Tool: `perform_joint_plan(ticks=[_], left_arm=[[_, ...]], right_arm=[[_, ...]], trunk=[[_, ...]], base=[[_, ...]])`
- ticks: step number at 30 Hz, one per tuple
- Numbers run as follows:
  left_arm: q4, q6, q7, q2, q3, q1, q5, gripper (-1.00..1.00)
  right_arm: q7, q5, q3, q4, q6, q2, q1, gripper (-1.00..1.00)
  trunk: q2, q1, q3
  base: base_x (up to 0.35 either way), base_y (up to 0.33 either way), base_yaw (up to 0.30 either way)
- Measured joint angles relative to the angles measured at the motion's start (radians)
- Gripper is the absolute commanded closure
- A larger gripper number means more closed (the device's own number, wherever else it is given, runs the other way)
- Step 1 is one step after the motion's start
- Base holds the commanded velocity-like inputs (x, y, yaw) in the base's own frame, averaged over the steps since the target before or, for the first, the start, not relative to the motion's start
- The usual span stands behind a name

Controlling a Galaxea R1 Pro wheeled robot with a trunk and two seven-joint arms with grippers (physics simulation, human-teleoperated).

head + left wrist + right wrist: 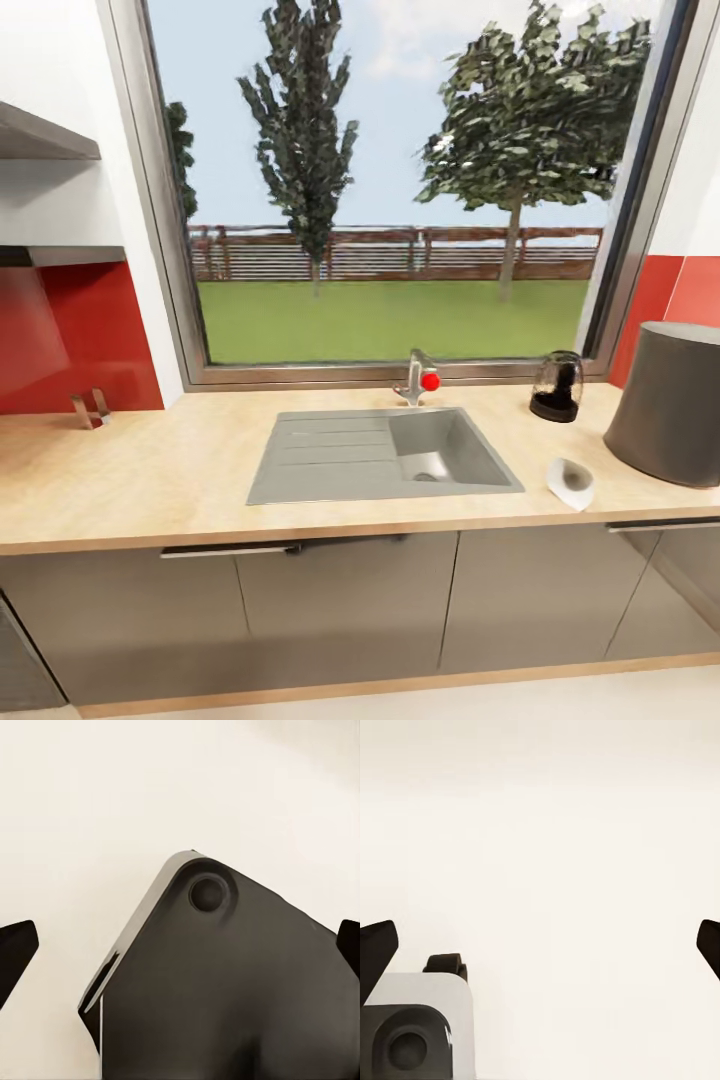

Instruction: Set up a coffee station on the kitchen countertop: keep the coffee maker on the countertop, move the bottle of coffee from the kitchen shelf to the counter next to the coffee maker, place a paper coffee filter on top of the coffee maker, put the saucer next to the coffee maker with the coffee cup on the saucer, and place the electric kettle next to the coffee maker.

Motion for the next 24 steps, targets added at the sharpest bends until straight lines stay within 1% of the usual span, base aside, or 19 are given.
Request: perform_joint_plan(ticks=[11,12,14,16,24], left_arm=[[0.000,0.000,0.000,-0.005,0.000,0.000,-0.002,-1.00],[0.000,0.000,0.000,-0.005,0.000,0.000,-0.004,-1.00],[0.000,-0.001,0.000,-0.006,0.000,0.000,-0.021,-1.00],[0.000,-0.001,0.000,-0.006,0.000,0.000,-0.026,-1.00],[0.001,-0.001,0.000,-0.007,0.000,-0.001,-0.032,-1.00]], right_arm=[[0.000,0.000,0.000,0.000,0.001,0.000,0.001,-1.00],[0.000,0.000,0.000,0.000,0.000,0.000,0.001,-1.00],[0.000,0.000,0.000,0.000,0.000,0.000,0.002,-1.00],[0.000,0.000,0.000,0.000,0.000,0.000,0.002,-1.00],[0.000,0.000,0.000,0.000,0.000,-0.001,0.002,-1.00]], trunk=[[0.000,0.000,0.000],[0.000,0.000,0.000],[0.000,0.000,0.000],[0.000,0.000,0.000],[0.000,0.000,0.000]], base=[[0.000,0.343,0.000],[0.000,0.343,0.000],[0.000,0.343,0.000],[0.000,0.343,0.000],[0.000,0.343,0.000]])
